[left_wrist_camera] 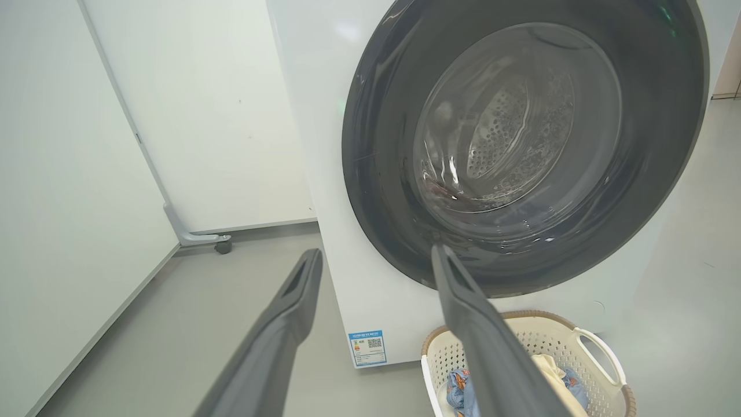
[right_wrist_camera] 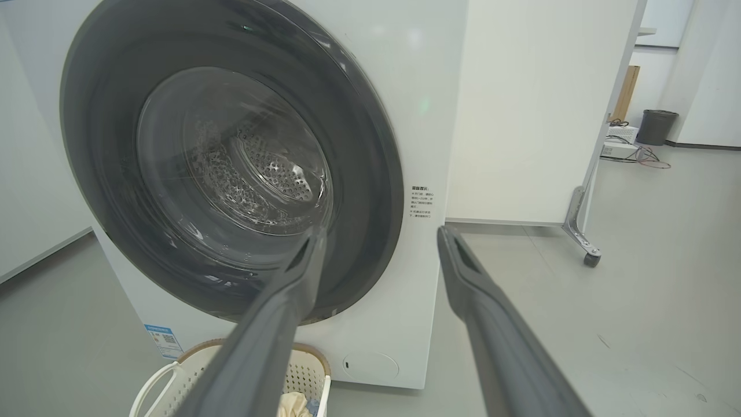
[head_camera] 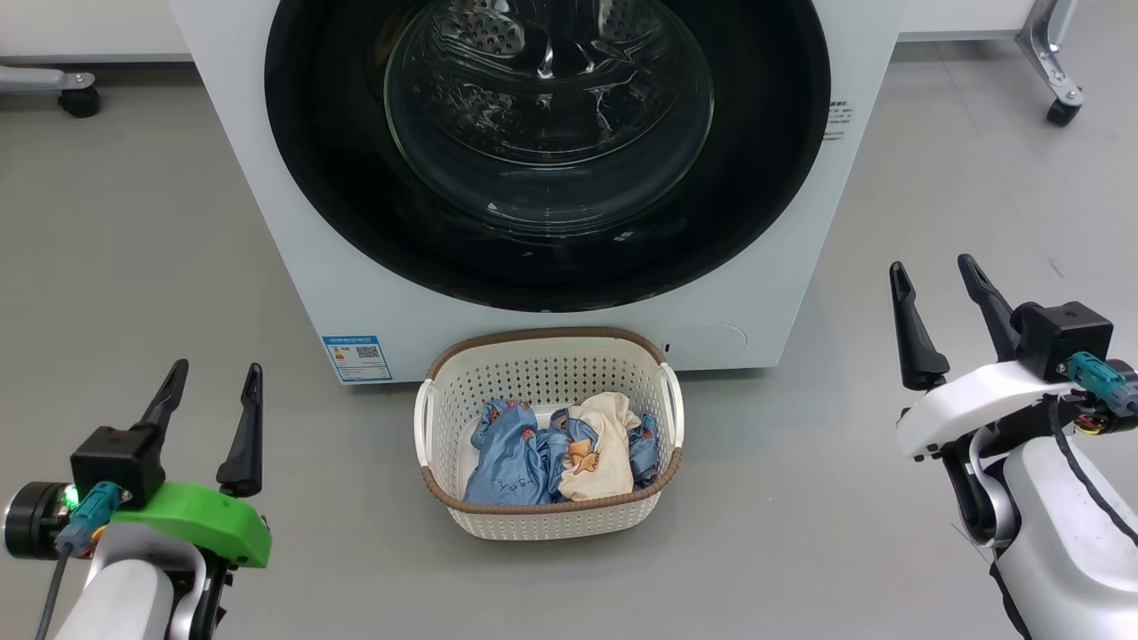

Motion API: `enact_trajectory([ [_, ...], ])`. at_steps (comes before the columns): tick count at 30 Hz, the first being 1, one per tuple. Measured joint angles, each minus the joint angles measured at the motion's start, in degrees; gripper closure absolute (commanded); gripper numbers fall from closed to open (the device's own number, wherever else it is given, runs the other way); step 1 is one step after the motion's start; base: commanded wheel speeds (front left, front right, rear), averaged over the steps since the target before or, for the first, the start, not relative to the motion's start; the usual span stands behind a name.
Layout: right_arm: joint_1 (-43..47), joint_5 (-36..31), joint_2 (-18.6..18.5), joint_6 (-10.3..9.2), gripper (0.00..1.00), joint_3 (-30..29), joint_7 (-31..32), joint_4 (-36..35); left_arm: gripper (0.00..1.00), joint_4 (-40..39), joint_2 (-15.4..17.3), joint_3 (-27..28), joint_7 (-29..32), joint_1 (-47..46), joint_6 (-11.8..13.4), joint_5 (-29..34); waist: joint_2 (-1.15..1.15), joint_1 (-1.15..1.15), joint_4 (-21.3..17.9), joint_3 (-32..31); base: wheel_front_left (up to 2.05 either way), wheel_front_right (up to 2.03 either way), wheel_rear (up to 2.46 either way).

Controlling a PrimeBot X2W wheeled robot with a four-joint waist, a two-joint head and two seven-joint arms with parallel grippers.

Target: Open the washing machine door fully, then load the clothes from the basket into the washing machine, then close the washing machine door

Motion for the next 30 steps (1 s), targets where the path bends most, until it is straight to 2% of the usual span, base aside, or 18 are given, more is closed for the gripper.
enact_trajectory([
  [30,-0.1,-1.8,-0.2,0.45,0.0,-2.0,0.0,-0.6,0.0,0.6,0.1,1.8,0.0,-0.2,-0.5,1.5,0.0,0.0,-0.1,0.0,0.02,0.02,-0.04],
])
